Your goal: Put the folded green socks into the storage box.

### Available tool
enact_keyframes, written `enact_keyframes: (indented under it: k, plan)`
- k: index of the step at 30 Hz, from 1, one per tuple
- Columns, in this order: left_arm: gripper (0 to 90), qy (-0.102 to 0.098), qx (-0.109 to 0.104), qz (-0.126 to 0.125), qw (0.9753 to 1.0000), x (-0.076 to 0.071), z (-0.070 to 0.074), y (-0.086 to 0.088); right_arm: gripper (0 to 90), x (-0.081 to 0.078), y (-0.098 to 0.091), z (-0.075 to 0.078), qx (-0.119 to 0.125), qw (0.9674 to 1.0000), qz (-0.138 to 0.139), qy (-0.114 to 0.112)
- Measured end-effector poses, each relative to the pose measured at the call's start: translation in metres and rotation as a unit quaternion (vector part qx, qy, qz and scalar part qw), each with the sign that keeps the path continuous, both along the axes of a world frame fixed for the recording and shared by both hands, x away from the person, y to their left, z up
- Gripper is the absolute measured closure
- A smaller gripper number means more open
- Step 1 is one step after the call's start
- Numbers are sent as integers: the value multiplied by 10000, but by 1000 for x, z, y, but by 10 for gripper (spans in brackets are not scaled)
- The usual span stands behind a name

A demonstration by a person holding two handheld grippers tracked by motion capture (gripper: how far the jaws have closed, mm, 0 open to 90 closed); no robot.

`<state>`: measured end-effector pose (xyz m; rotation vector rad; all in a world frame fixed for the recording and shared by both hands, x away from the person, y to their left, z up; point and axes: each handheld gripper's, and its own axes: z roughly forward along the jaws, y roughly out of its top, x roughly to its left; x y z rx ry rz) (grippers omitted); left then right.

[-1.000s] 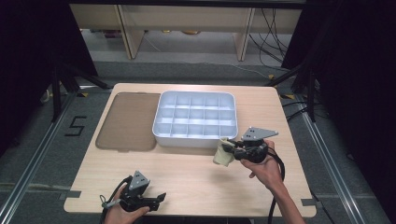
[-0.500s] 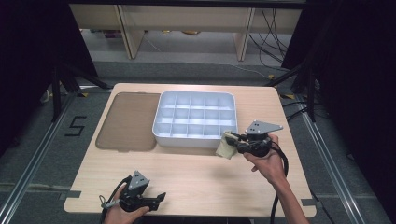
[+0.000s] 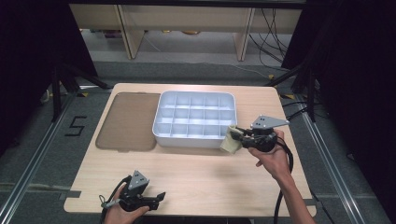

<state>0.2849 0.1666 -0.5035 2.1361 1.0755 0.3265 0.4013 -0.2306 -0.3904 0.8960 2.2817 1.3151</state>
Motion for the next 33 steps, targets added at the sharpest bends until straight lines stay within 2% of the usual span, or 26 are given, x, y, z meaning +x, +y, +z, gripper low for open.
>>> enact_keyframes:
  k: [1,2,3,4,5,6,7,9,10,11,12,13,18,19,20,21,22,24,28,29,30,31,33]
  plan:
    - [215,35,53,-47,10000,0,0,0,759,1,0,2,-14,10000,-15,-74]
    - [215,30,34,-31,10000,0,0,-1,759,2,-1,4,-26,10000,-33,-39]
    - [216,26,-51,10,10000,-1,-1,-3,759,6,-1,7,-32,9999,-64,-148]
    - [215,3,-152,71,9999,-1,-1,-4,759,8,0,7,-32,9999,-83,-145]
    - [216,11,-135,51,9999,-1,-1,-4,759,10,-1,9,-82,9999,-66,-98]
    - [216,-16,-183,79,9998,-1,-2,-5,758,12,1,8,-54,9998,-121,-158]
    - [216,-23,-250,135,9996,-1,-2,-6,759,14,-1,10,-148,9998,-92,-110]
    - [215,-22,-276,180,9995,-1,-3,-6,758,15,1,9,-104,9997,-153,-141]
    - [215,-10,-300,215,9993,-1,-3,-6,759,17,1,10,-154,9997,-150,-88]
    - [215,37,-111,40,9999,0,-2,-3,759,22,1,11,-271,9994,-170,-98]
    - [215,37,-111,40,9999,0,-2,-3,759,22,1,11,-271,9994,-170,-98]
    - [216,34,53,-49,10000,0,-1,-2,759,24,3,12,-214,9994,-274,9]
    - [215,30,58,-67,10000,1,-1,-2,759,33,4,13,-311,9990,-305,-10]
    - [215,-10,-107,27,9999,1,-2,-3,759,39,5,11,-292,9990,-337,22]
    - [216,-10,-107,27,9999,1,-2,-3,759,42,5,11,-317,9989,-355,-16]
    - [215,14,83,-108,9999,2,0,-1,759,45,6,10,-328,9987,-401,-25]
    - [216,-3,-59,-10,10000,1,-1,-3,759,47,7,9,-352,9986,-397,38]
    - [215,-22,-139,66,9999,1,-2,-4,759,53,9,8,-452,9983,-378,4]
    - [215,-41,-145,64,9999,1,-1,-4,759,64,14,2,-589,9971,-459,-137]
    - [215,-20,-172,67,9998,1,-1,-3,759,64,15,1,-610,9968,-520,21]
    - [216,-20,-172,67,9998,1,-1,-3,759,64,15,1,-610,9968,-520,21]
    - [215,-17,-159,62,9999,1,-2,-3,758,70,15,0,-719,9964,-447,-103]
    - [215,-8,-180,72,9998,1,-2,-3,758,73,16,-2,-769,9957,-495,-111]
